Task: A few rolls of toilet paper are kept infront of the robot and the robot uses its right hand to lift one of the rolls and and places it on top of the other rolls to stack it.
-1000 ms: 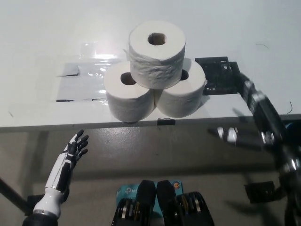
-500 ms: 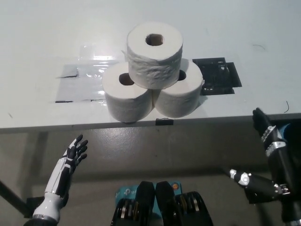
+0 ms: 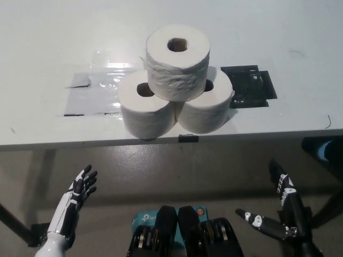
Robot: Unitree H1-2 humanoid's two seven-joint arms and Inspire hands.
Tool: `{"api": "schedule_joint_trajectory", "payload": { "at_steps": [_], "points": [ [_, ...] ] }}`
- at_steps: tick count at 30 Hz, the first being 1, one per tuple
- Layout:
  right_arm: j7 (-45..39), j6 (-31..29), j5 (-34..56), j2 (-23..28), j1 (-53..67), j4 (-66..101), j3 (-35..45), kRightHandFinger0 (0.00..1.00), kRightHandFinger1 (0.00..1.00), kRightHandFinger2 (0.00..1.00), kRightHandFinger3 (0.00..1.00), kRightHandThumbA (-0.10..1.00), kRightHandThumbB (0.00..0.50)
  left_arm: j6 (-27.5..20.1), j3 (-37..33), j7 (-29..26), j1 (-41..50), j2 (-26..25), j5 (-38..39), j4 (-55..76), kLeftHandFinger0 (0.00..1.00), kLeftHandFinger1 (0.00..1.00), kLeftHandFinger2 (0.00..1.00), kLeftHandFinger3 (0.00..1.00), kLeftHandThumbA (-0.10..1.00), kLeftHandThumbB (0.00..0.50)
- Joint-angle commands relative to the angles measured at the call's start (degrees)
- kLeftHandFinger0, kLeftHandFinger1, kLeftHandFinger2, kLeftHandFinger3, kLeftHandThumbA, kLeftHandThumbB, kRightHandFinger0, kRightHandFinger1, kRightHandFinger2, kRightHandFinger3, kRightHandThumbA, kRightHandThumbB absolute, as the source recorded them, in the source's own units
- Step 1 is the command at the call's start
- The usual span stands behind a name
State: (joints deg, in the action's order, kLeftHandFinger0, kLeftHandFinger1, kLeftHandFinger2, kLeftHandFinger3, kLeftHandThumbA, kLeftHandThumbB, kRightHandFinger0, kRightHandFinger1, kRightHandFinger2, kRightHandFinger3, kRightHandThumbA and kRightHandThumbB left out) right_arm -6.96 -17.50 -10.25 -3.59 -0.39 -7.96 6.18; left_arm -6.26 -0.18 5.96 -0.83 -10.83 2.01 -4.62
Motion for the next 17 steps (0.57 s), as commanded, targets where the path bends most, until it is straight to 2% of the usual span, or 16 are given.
{"api": "schedule_joint_trajectory", "payload": {
  "at_steps": [1,5,8,12,17],
  "points": [
    [7.1,-9.4,-0.8,0.9,-1.2,0.1,-2.8,1.0,1.0,1.0,1.0,1.0,0.133,-3.7,0.2,1.0,0.2,-0.6,0.4,3.3,1.0,1.0,1.0,1.0,1.0,0.051],
    [8.1,-9.4,-0.9,1.9,-1.1,1.7,-4.8,1.0,1.0,1.0,1.0,1.0,0.14,-4.3,0.2,0.3,1.8,0.2,0.1,3.8,1.0,1.0,1.0,1.0,1.0,0.029],
    [8.2,-9.4,-1.3,2.4,-1.6,2.6,-6.1,1.0,1.0,1.0,1.0,1.0,0.137,-4.7,0.2,-0.1,3.1,0.8,0.0,4.2,1.0,1.0,1.0,1.0,1.0,0.041],
    [7.8,-9.4,-1.3,2.3,-2.4,2.6,-7.3,1.0,1.0,1.0,1.0,1.0,0.182,-5.3,0.6,-0.6,4.5,1.6,0.2,4.8,1.0,1.0,1.0,1.0,1.0,0.055],
    [8.2,-9.4,-1.7,2.5,-2.5,1.2,-8.7,1.0,1.0,1.0,1.0,1.0,0.185,-5.3,1.6,-0.9,5.1,1.9,0.6,5.1,1.0,1.0,1.0,1.0,1.0,0.064]
  ]
}}
